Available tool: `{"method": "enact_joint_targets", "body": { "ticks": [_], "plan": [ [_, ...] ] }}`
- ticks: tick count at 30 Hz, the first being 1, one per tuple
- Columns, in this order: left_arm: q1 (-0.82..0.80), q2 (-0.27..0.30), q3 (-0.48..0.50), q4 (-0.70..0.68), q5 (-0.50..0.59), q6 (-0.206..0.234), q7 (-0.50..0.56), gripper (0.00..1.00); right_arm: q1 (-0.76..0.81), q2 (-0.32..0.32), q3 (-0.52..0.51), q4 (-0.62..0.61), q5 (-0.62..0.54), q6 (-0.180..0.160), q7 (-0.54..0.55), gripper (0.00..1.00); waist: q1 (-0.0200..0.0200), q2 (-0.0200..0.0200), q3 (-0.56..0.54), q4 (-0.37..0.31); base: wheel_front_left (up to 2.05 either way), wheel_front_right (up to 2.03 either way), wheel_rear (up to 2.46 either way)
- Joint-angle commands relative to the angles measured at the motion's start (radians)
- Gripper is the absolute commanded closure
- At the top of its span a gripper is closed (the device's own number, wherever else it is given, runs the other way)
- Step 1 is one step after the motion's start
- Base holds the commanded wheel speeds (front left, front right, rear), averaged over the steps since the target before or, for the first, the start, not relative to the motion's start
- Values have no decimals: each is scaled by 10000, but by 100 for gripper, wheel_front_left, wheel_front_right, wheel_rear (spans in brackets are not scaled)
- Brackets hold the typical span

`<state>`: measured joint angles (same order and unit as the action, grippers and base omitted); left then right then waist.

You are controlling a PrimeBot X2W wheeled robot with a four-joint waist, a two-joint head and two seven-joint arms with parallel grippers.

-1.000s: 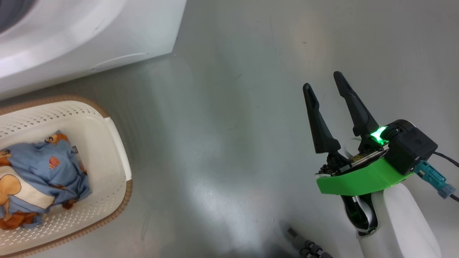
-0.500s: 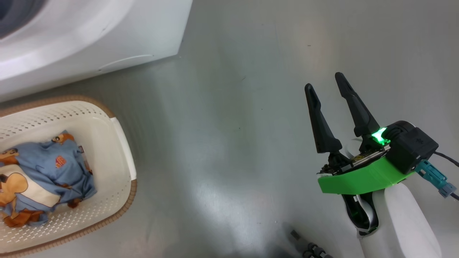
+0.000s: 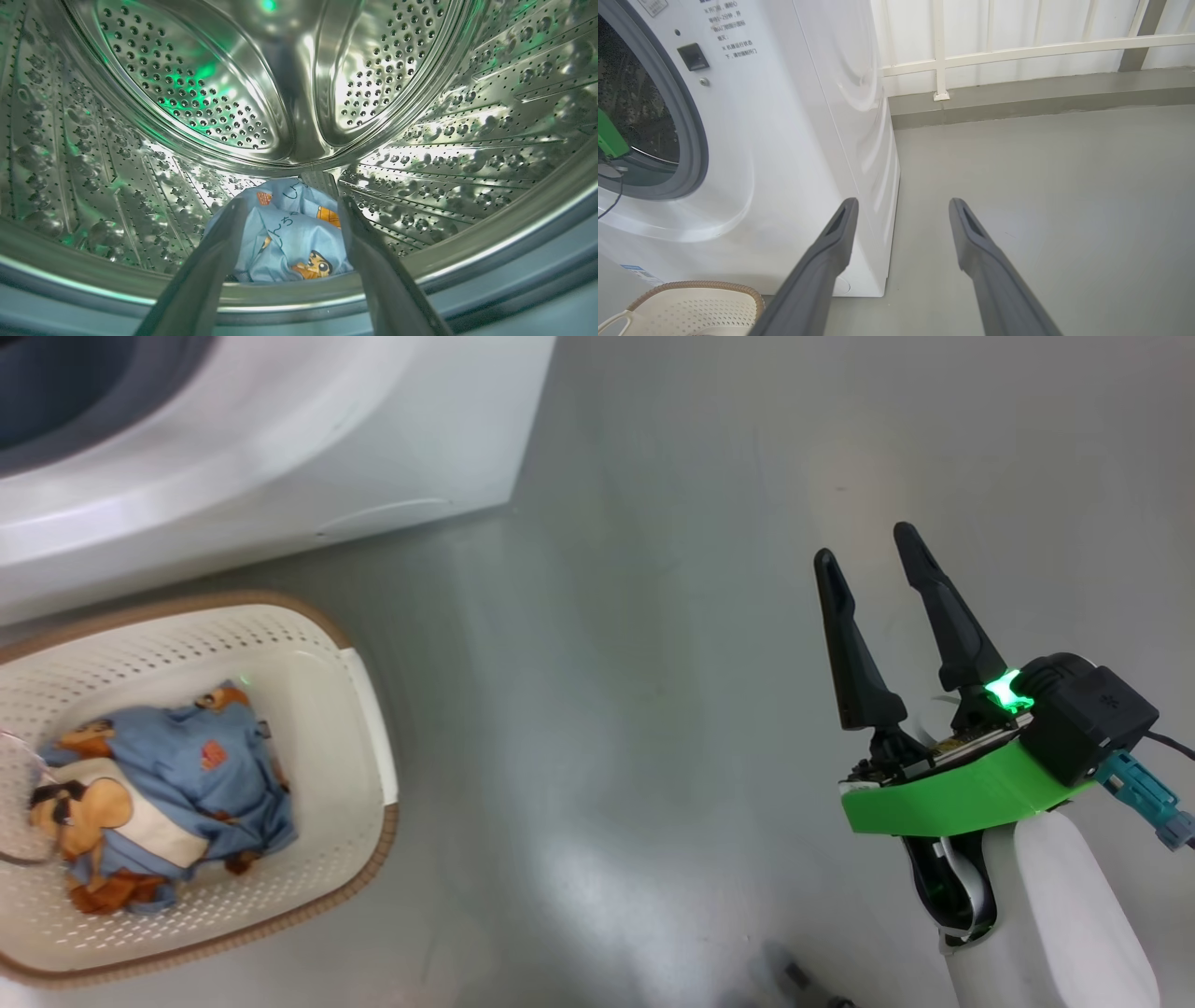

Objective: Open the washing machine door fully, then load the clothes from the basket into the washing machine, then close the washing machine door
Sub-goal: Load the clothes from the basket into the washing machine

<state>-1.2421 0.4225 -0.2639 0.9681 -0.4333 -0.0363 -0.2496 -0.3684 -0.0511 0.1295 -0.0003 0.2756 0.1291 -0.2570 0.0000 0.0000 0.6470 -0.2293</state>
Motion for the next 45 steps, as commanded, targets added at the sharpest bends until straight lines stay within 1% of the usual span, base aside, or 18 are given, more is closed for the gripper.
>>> {"method": "enact_joint_targets", "body": {
  "ticks": [1, 4, 9, 12, 16, 19, 23, 31, 37, 45],
  "plan": [
    [454, 400, 314, -701, -53, 180, -115, 0, 323, 9, 143, -200, -85, 16, -47, 0, 0, 0, -230, 222, 0, 0, 0],
    [1650, 224, 743, -2120, -27, 560, -118, 0, 407, 9, 74, -195, -174, 16, -47, 0, 0, 0, -462, 390, 0, 0, 0],
    [4084, -131, 1509, -4882, 207, 1192, -120, 0, 557, 9, -51, -162, -305, 16, -47, 0, 0, 0, -881, 655, 0, 0, 0],
    [5488, -350, 1794, -6388, 430, 1473, -120, 0, 687, 9, -156, -145, -402, 16, -47, 0, 0, 0, -1134, 868, 0, 0, 0],
    [7033, -661, 1934, -7825, 651, 1715, -121, 0, 906, 9, -297, -69, -600, 16, -47, 0, 0, 0, -1479, 1246, 0, 0, 0],
    [7985, -882, 1962, -8572, 842, 1884, -121, 0, 1056, 9, -310, 56, -768, 16, -47, 0, 0, 0, -1772, 1490, 0, 0, 0],
    [9301, -1207, 1885, -9154, 1023, 2041, -121, 0, 1314, 9, -343, 248, -989, 16, -47, 0, 0, 0, -2392, 1832, 0, 0, 0],
    [10918, -1679, 1602, -9475, 1178, 2165, -121, 0, 1898, 9, -478, 435, -1219, 16, 94, 0, 0, 0, -3597, 2218, 0, 0, 0],
    [11844, -1894, 1471, -9614, 1174, 2219, -122, 0, 2436, 9, -553, 370, -1274, 16, 344, 0, 0, 0, -4444, 2372, 0, 0, 0],
    [12752, -1915, 1372, -9756, 1235, 2219, -122, 0, 3052, 9, -636, 215, -1267, 16, 579, 0, 0, 0, -5222, 2483, 0, 0, 0]
  ]
}}
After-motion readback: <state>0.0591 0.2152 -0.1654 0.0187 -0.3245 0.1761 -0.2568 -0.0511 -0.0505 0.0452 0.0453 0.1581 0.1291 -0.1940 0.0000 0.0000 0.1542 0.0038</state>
